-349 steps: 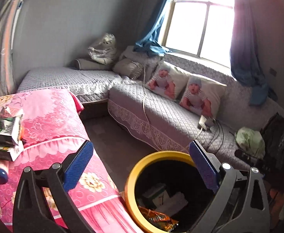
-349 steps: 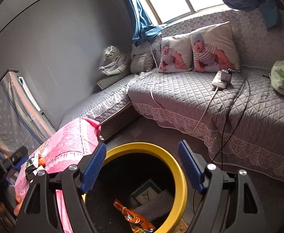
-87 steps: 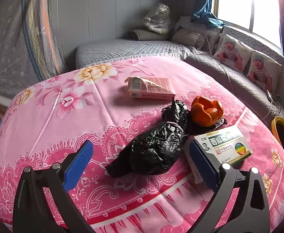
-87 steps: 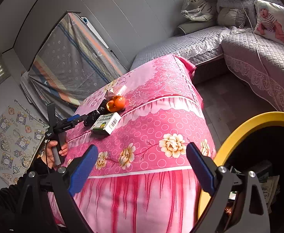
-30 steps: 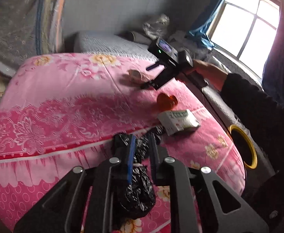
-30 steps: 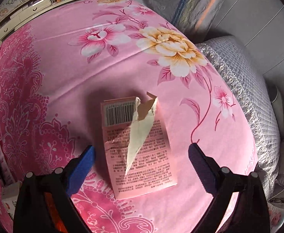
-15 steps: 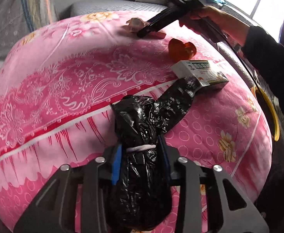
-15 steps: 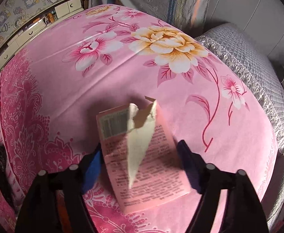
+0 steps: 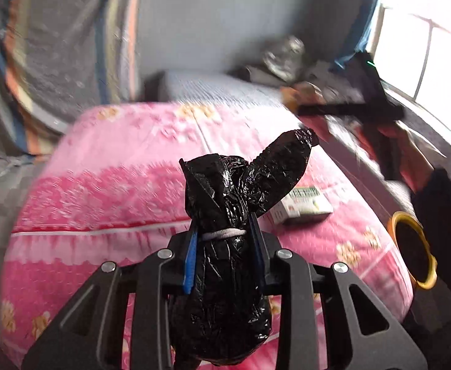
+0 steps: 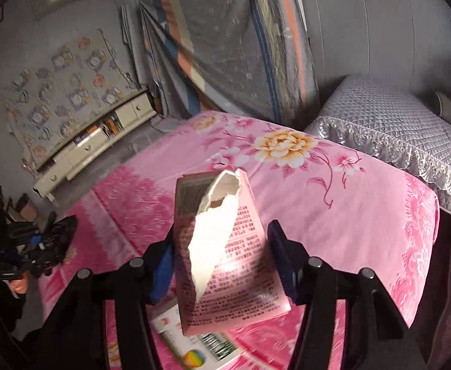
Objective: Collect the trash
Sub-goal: 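Carry the black bag and pink carton over the bin and open both tools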
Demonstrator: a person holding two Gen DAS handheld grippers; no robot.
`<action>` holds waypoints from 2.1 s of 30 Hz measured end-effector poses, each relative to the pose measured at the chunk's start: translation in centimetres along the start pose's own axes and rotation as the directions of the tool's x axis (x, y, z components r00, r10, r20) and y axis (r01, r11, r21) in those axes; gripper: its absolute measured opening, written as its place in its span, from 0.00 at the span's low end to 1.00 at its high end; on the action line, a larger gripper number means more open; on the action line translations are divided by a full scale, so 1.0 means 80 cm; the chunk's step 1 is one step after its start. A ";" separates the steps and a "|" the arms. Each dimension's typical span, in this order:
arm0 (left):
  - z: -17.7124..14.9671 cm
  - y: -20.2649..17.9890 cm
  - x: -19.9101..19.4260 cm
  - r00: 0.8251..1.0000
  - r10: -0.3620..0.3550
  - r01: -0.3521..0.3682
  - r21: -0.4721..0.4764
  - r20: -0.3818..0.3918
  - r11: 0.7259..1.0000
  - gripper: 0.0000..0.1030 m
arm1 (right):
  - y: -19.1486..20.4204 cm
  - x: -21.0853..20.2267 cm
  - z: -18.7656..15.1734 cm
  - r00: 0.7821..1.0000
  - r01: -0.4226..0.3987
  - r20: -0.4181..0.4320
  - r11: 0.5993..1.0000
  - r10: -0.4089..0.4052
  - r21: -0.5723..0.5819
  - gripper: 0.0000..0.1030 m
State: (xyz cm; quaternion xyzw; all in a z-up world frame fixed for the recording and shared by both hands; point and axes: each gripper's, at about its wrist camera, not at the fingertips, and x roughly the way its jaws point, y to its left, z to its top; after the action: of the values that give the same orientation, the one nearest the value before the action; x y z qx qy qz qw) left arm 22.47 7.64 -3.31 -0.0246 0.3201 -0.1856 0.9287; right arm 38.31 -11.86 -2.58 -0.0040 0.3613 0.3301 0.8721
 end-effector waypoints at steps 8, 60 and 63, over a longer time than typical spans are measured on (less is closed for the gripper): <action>0.019 -0.105 -0.062 0.986 -0.006 0.001 0.031 0.165 1.000 0.27 | 0.046 -0.146 -0.103 0.978 -0.127 0.180 0.981 0.100 0.146 0.52; -0.040 -0.545 0.074 0.913 -0.404 0.382 0.476 -0.061 0.792 0.28 | -0.001 -0.414 -0.518 0.766 0.353 0.173 0.630 -0.619 0.692 0.57; -0.046 -0.554 0.100 0.909 -0.402 0.405 0.460 -0.109 0.790 0.28 | -0.004 -0.405 -0.521 0.762 0.387 0.127 0.604 -0.635 0.697 0.57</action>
State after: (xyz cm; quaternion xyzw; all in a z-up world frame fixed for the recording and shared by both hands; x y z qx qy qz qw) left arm 11.50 -36.19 -3.63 0.1352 0.2548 -0.4515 0.8443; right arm -4.53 -40.91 -12.95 0.2454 0.2657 -0.0855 0.9284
